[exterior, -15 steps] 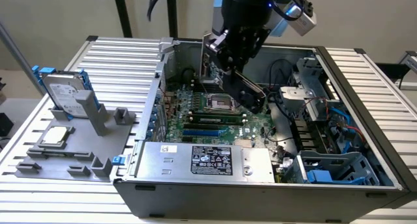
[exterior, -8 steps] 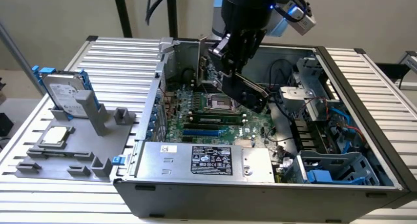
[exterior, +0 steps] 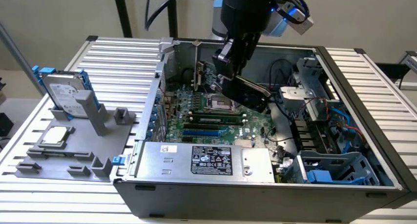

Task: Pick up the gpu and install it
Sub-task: 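Insert the gpu into the slot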

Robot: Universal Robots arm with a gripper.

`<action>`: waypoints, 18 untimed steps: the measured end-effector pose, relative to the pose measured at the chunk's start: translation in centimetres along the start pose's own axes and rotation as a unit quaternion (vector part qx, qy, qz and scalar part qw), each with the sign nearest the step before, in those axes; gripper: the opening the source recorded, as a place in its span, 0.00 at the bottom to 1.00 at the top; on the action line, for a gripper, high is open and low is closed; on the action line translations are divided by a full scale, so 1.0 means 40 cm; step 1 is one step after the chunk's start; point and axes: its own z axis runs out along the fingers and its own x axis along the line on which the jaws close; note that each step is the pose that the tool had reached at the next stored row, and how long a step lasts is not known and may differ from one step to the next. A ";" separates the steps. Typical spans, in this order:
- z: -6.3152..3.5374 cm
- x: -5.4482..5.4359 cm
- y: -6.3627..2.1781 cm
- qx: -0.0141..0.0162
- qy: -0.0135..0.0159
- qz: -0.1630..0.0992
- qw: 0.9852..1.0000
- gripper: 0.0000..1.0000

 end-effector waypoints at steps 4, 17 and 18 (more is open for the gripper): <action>0.008 0.000 0.000 0.001 0.000 -0.036 0.999 0.27; 0.033 0.000 -0.001 0.002 0.002 -0.154 0.988 0.27; 0.035 0.000 -0.001 0.002 0.002 -0.162 0.987 0.27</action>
